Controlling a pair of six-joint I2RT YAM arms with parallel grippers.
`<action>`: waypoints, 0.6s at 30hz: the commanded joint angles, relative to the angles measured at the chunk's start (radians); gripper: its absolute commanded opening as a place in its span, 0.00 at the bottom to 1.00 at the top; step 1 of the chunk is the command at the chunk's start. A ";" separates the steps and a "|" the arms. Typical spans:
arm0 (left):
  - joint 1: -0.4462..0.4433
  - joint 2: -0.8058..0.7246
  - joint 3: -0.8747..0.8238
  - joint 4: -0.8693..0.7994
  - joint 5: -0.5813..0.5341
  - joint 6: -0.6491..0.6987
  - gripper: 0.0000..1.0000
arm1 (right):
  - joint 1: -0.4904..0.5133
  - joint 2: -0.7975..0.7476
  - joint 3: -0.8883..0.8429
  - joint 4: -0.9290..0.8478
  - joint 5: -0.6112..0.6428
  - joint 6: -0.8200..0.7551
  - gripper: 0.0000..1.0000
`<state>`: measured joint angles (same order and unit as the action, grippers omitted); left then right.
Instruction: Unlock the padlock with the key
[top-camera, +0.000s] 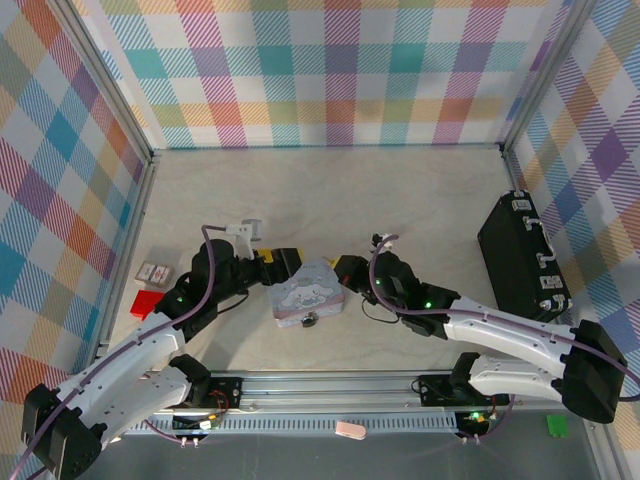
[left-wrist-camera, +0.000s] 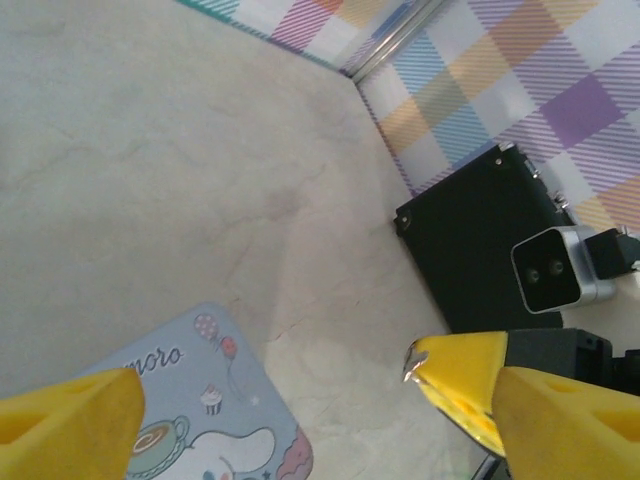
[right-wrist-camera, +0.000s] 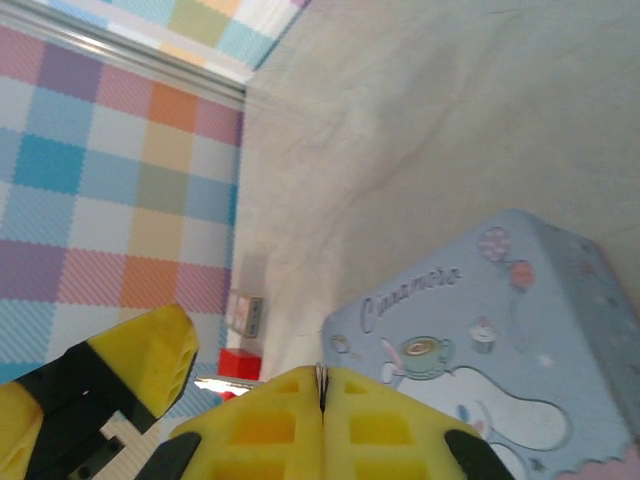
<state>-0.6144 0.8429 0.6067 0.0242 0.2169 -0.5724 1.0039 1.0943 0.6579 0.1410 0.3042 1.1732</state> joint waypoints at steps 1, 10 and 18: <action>-0.026 0.007 0.027 0.088 0.010 -0.007 0.83 | 0.004 0.023 0.019 0.128 -0.054 -0.041 0.00; -0.059 0.059 0.046 0.099 0.027 0.004 0.59 | 0.004 0.070 0.028 0.184 -0.103 -0.032 0.00; -0.073 0.073 0.057 0.066 0.027 0.042 0.47 | 0.004 0.117 0.030 0.226 -0.140 -0.006 0.00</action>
<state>-0.6785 0.9146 0.6258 0.0814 0.2268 -0.5564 1.0039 1.2041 0.6582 0.3019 0.1917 1.1629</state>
